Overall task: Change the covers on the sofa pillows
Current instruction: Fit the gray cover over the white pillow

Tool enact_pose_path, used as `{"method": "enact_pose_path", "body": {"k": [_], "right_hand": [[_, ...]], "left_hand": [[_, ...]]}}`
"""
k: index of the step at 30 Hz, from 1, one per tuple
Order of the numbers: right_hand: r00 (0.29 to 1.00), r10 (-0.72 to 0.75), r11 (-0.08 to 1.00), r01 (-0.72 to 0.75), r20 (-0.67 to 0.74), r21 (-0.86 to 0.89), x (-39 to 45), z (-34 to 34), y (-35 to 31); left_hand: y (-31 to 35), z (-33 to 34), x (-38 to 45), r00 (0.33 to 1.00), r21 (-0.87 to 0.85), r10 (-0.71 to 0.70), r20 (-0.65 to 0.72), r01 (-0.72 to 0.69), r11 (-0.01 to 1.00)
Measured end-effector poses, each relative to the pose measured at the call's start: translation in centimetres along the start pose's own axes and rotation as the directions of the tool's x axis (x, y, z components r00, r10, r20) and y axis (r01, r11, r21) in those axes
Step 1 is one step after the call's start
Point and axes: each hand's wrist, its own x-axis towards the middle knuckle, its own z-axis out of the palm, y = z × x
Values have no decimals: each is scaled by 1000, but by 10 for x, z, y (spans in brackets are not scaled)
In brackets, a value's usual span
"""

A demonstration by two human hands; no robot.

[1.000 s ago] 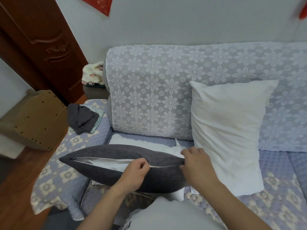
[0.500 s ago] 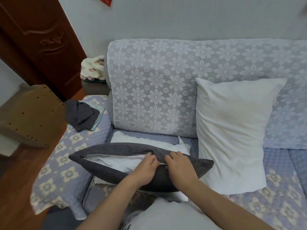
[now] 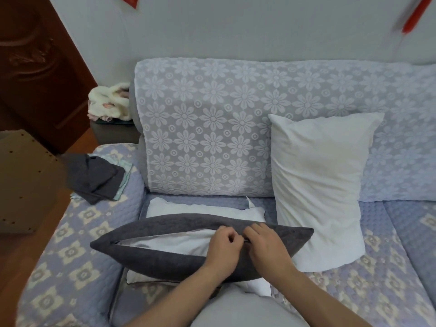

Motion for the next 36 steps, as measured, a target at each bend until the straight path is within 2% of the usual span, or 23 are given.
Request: {"method": "enact_pose_path", "body": {"k": [2,5,7,9,11,13,15,18,23,26,28,33,36], "right_hand": [[999,37,999,-37,11,1,1,0,-1],[998,59,998,-59,31,1,0,2,-1],[998,42,999,-42,52,5,-4,4,-1],[996,38,999,-40,77,24,-6,5,1],[995,31,999,-35,94,38,-5,2,3],[995,2,998,-8,101,55,-3,-1,2],[992,-13,997,4,126,76,-1,-2,-4],[989,-3,996,-11,151,92,-3,2,-8],[992,19,994,-32,125,104,-6,5,-7],[990,36,991,-53,133,122,-10,3,-6],[984,67,984,-93,166,150,-9,0,-8],[947,188,925,-259,259,277,-1,-8,-12],[938,215,904,-296,271,309,-1,-10,-10]], "left_hand": [[2,-3,-2,998,-30,-45,41,46,998],[5,-5,-1,979,56,-66,191,56,997],[8,-8,0,942,-31,-96,322,111,993],[6,-13,1,922,-140,-89,377,151,979],[0,-17,-1,939,-212,-69,336,147,966],[-5,-15,-6,951,-243,-136,276,206,948],[-7,-10,-7,969,-147,-198,150,220,964],[-7,-8,-9,989,13,-148,20,148,989],[-9,-5,-16,990,35,-136,25,135,990],[-11,-7,-23,984,-128,-150,97,162,978],[-15,-5,-27,987,-191,-105,123,127,973],[-18,-5,-27,999,-108,42,1,-41,993],[-19,-6,-30,999,-158,44,-28,-48,986]]}}
